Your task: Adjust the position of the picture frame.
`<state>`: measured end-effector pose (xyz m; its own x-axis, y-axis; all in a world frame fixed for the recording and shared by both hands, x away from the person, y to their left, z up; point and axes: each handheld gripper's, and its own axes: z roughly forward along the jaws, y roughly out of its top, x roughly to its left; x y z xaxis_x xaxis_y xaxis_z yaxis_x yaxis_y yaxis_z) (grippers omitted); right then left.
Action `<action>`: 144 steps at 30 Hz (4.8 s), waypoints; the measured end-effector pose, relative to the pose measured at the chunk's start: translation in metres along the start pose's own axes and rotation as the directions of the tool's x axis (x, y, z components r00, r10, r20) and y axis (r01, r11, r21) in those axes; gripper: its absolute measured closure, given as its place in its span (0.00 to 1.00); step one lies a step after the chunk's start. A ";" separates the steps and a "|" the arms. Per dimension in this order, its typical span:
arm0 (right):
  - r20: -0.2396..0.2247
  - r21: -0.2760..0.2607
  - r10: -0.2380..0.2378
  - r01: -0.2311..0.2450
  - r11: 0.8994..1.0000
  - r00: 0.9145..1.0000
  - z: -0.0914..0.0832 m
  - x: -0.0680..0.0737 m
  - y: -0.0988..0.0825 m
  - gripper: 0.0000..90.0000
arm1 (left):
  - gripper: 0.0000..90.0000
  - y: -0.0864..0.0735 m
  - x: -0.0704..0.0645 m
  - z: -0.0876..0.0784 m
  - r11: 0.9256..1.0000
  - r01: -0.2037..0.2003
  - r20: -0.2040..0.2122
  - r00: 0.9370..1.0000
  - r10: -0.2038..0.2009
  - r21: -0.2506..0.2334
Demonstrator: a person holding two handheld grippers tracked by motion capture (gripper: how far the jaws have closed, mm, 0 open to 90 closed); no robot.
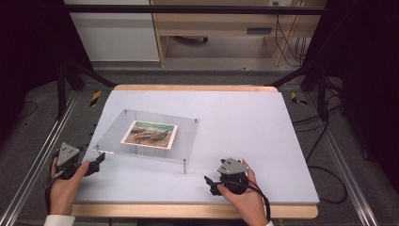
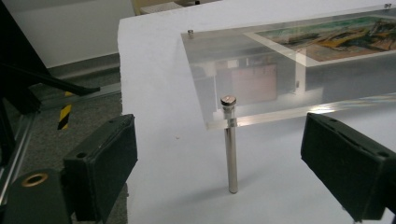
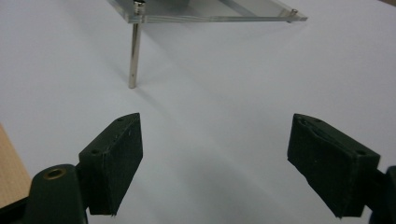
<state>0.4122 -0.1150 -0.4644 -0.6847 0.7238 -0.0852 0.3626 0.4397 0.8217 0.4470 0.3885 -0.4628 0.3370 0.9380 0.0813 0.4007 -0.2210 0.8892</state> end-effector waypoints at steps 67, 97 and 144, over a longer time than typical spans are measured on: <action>-0.293 -0.090 0.282 -0.319 0.943 0.914 0.072 0.019 0.042 0.94 | 0.75 -0.004 0.008 0.021 0.995 0.102 0.081 0.991 -0.102 -0.003; -0.173 -0.166 0.287 -0.315 0.935 0.942 0.073 0.022 0.044 0.94 | 0.93 0.010 0.000 0.021 0.987 0.159 0.107 0.982 -0.155 -0.023; -0.008 -0.215 0.236 -0.232 0.949 0.972 -0.027 -0.054 0.047 0.91 | 0.93 0.075 -0.108 0.004 0.975 0.167 0.177 0.974 -0.140 -0.148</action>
<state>0.4494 -0.1471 -0.4059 -0.5850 0.8028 0.1157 0.3673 0.1350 0.9202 0.4439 0.2692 -0.4069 0.4235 0.8972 -0.1248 0.3203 -0.0194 0.9471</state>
